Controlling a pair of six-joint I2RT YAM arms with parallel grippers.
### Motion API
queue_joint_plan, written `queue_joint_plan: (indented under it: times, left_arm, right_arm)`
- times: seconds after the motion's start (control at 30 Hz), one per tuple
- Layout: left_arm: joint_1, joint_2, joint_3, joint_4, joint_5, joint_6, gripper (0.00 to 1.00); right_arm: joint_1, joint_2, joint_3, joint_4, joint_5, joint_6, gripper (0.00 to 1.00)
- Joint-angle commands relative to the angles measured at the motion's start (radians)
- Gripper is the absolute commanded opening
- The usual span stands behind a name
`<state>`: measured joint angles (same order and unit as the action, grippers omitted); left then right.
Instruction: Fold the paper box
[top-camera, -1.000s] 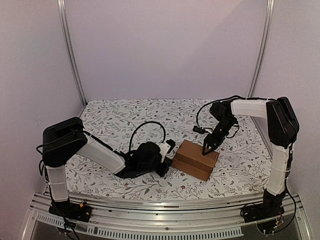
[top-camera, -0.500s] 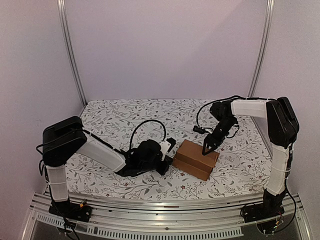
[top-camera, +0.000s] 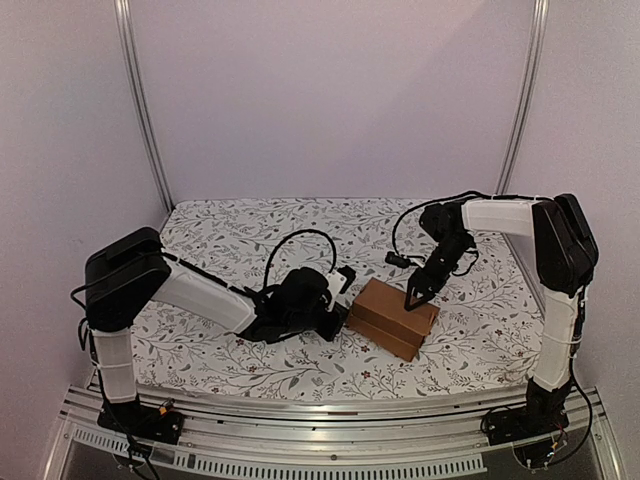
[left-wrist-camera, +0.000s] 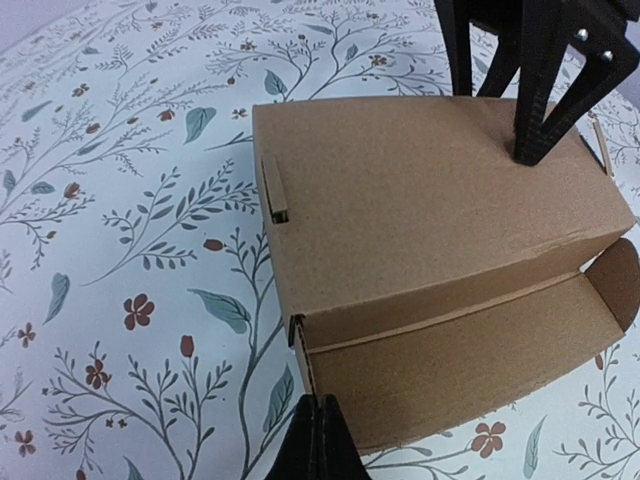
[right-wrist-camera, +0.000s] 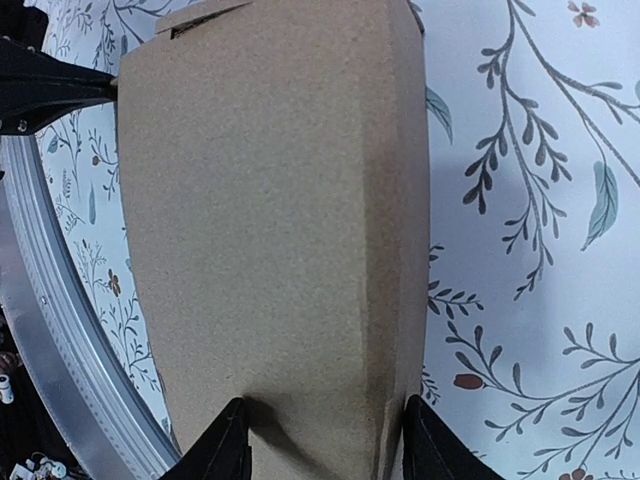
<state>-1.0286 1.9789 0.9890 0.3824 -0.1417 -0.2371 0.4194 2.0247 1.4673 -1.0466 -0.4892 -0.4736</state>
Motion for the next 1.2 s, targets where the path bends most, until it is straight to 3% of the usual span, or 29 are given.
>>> queue_joint_plan:
  times: [0.0, 0.37, 0.53, 0.7, 0.87, 1.0, 1.17]
  left_arm:
    - [0.022, 0.007, 0.050, -0.036, 0.013, -0.007, 0.00]
    - [0.036, 0.027, 0.087, -0.059, 0.027, -0.018, 0.00]
    - [0.035, -0.047, 0.038, -0.040, 0.024, -0.006, 0.01]
    - [-0.007, -0.154, -0.021, -0.020, -0.023, 0.038, 0.22]
    - [-0.147, -0.158, -0.008, -0.013, -0.128, 0.077, 0.43]
    - [-0.234, -0.068, 0.105, -0.082, -0.110, 0.083, 0.47]
    - [-0.266, 0.027, 0.174, -0.079, 0.070, 0.076, 0.47]
  right_arm:
    - [0.032, 0.032, -0.028, -0.022, 0.056, -0.039, 0.49]
    - [0.039, 0.041, -0.020, -0.031, 0.057, -0.039, 0.49]
    - [0.025, 0.049, -0.011, -0.030, 0.062, -0.024, 0.49]
    - [-0.010, 0.038, 0.001, -0.041, 0.021, -0.012, 0.50]
    - [-0.031, 0.023, 0.001, -0.042, 0.011, -0.012, 0.51]
    - [-0.033, 0.023, 0.002, -0.046, 0.009, -0.011, 0.52]
    - [-0.056, 0.030, -0.001, -0.052, -0.011, -0.002, 0.53]
